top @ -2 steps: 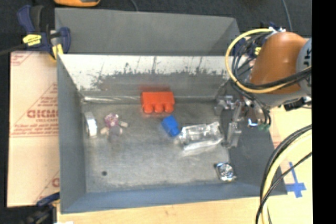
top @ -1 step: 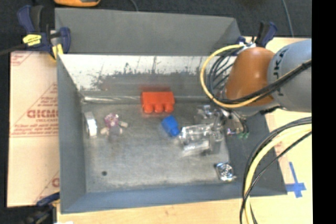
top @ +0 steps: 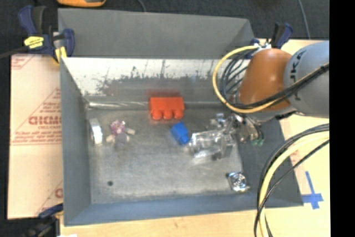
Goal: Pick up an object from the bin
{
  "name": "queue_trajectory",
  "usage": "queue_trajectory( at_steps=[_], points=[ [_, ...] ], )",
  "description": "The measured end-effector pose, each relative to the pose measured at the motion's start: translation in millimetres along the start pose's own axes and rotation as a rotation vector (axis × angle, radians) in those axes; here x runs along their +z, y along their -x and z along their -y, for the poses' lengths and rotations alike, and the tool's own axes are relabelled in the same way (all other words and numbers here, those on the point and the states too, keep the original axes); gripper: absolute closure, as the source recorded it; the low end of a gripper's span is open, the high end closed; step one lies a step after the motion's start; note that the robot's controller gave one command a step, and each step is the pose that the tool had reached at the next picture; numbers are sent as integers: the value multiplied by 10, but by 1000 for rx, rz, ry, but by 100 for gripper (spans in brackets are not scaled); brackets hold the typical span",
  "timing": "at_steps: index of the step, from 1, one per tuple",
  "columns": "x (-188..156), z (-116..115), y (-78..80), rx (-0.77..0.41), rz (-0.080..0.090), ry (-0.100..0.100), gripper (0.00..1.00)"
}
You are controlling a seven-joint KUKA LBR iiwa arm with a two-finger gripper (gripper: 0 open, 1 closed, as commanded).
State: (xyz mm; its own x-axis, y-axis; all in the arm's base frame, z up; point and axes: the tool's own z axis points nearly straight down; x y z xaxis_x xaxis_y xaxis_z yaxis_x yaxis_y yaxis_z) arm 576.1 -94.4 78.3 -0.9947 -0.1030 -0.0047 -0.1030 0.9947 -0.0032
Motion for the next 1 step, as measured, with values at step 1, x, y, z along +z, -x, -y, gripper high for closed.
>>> queue_trajectory(
  at_steps=[1],
  points=[
    [55, 172, 432, -7, -1, 0, 100]
  ],
)
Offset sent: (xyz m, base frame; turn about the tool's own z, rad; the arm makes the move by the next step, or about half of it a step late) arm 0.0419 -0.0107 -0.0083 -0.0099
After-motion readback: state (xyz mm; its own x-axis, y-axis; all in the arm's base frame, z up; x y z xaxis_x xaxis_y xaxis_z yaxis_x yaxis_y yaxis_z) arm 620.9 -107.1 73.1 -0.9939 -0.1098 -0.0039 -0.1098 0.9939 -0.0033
